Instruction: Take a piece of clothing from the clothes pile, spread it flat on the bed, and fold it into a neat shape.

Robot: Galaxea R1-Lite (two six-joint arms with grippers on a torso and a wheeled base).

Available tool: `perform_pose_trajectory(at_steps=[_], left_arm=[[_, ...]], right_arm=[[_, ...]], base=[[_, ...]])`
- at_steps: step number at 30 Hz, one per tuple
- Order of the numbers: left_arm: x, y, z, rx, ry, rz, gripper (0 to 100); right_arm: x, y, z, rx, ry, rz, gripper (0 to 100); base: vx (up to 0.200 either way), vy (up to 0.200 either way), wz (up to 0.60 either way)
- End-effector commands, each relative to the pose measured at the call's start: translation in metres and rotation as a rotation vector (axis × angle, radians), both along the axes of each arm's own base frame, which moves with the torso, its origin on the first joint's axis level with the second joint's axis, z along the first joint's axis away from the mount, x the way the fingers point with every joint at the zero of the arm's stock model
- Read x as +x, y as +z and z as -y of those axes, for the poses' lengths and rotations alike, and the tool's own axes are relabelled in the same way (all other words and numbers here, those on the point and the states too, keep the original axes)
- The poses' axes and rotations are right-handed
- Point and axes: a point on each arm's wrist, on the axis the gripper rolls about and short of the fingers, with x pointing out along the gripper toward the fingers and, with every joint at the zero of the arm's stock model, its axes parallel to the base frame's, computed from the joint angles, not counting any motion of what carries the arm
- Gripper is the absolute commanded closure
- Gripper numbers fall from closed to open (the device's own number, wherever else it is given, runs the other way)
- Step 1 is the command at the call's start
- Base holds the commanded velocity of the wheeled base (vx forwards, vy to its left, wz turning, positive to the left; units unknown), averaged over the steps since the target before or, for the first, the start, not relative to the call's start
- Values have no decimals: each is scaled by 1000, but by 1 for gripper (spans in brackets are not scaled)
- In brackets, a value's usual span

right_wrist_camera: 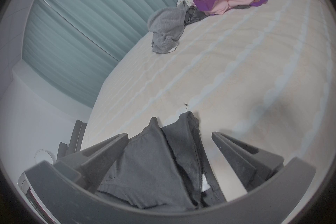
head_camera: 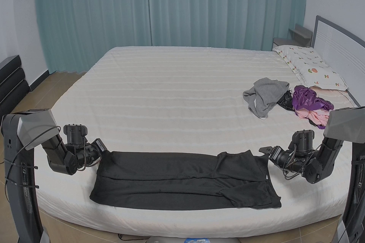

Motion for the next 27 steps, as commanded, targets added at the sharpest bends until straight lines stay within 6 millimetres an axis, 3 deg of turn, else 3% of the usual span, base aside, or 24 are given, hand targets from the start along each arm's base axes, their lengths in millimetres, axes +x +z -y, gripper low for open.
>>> perform_pose_trajectory(at_steps=[1,9,10,25,26,27], left_arm=[[-1,2,-1,8,11,2,100],[-3,1,-4,9,20,-6,100],[-3,1,-4,8,20,-7,100],[-4,-1,-7,8,29,-10,100],[-3,-1,-8,9,32,-9,0],[-3,-1,-8,8,35,-9,0]], right_arm=[[28,-7,-6,6,23,-19,0],[47,-13,-15,-9,48,-68,0],[48,-14,-16,-13,49,-72,100],[47,-13,-3,-79,3,-84,100],[47,-13,-3,-78,4,-83,100],[47,-13,-3,-79,5,-84,100]], base=[[0,0,0],[0,0,0],[0,0,0],[0,0,0],[0,0,0],[0,0,0]])
